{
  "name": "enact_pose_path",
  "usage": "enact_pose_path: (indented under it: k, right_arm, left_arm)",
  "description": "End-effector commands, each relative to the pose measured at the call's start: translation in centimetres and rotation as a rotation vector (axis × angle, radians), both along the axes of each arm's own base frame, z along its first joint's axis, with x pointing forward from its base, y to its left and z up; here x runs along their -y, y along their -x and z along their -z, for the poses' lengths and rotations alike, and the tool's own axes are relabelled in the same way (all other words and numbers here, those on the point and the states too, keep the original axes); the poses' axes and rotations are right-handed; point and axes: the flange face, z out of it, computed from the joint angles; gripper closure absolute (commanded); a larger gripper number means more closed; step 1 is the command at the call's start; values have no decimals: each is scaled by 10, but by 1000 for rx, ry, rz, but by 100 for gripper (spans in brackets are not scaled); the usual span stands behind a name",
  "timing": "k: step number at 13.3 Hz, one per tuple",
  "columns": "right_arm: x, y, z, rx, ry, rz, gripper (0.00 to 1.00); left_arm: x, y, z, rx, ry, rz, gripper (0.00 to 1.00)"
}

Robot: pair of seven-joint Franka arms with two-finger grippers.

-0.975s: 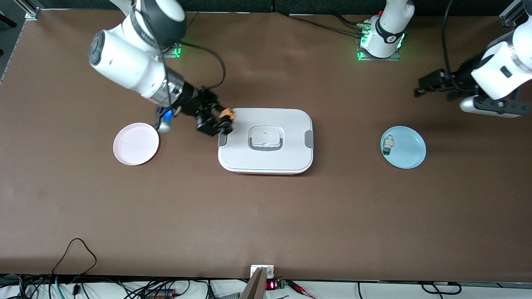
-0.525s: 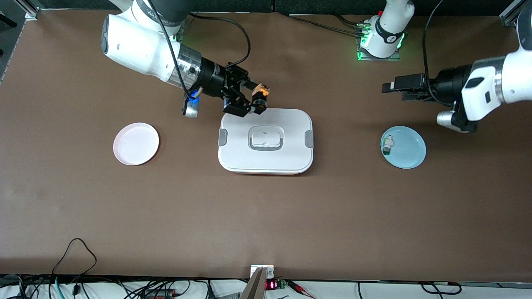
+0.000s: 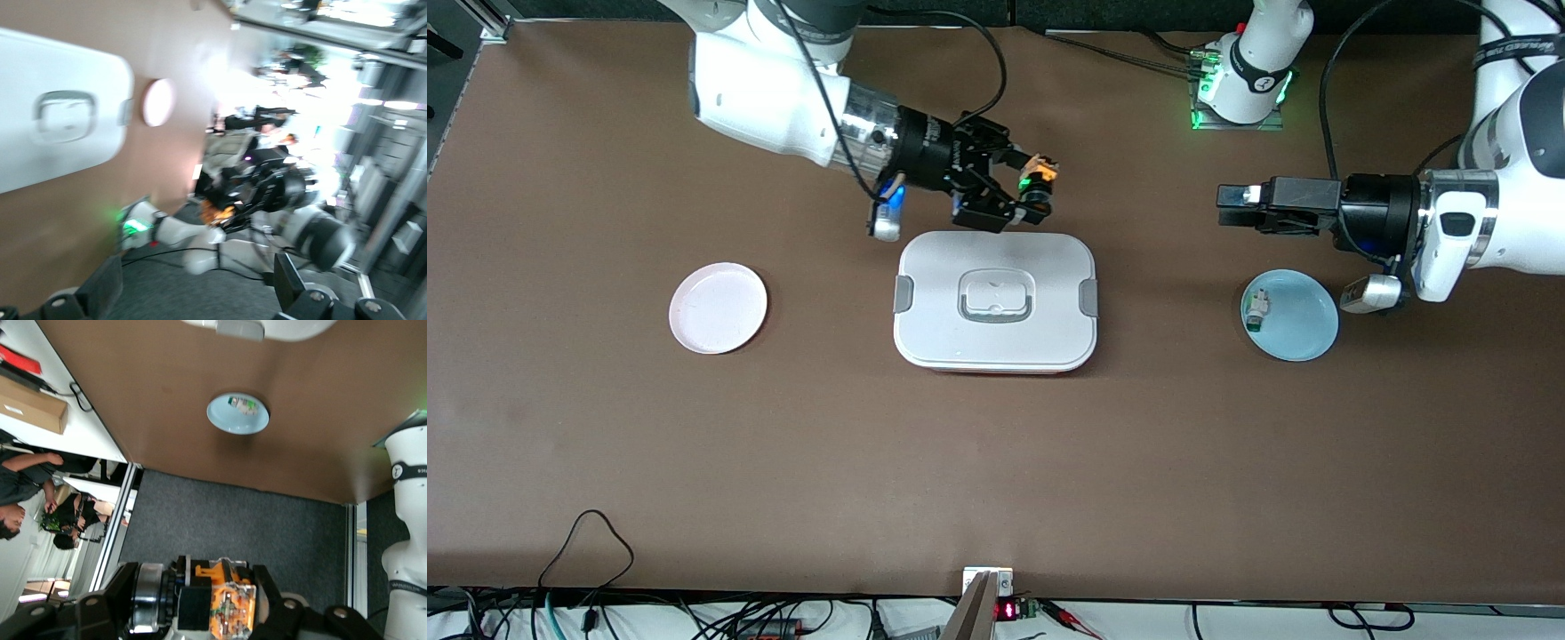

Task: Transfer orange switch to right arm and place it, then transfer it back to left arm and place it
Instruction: 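Carry the switch over the box with the right gripper while the left gripper approaches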

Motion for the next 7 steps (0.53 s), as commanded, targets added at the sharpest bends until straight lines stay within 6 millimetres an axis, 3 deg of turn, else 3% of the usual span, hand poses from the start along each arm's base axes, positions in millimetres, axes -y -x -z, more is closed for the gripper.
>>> enact_pose_path:
  k: [1, 3, 7]
  right_arm:
    - [-25, -11, 1, -10, -69, 1, 94]
    - [-36, -15, 2, -11, -92, 7, 96]
    - [-47, -21, 7, -24, -129, 44, 96]
  left_arm:
    - [-11, 13, 45, 119, 146, -44, 0]
    - [-15, 24, 82, 205, 209, -56, 0]
    - [-1, 51, 113, 207, 329, -161, 0]
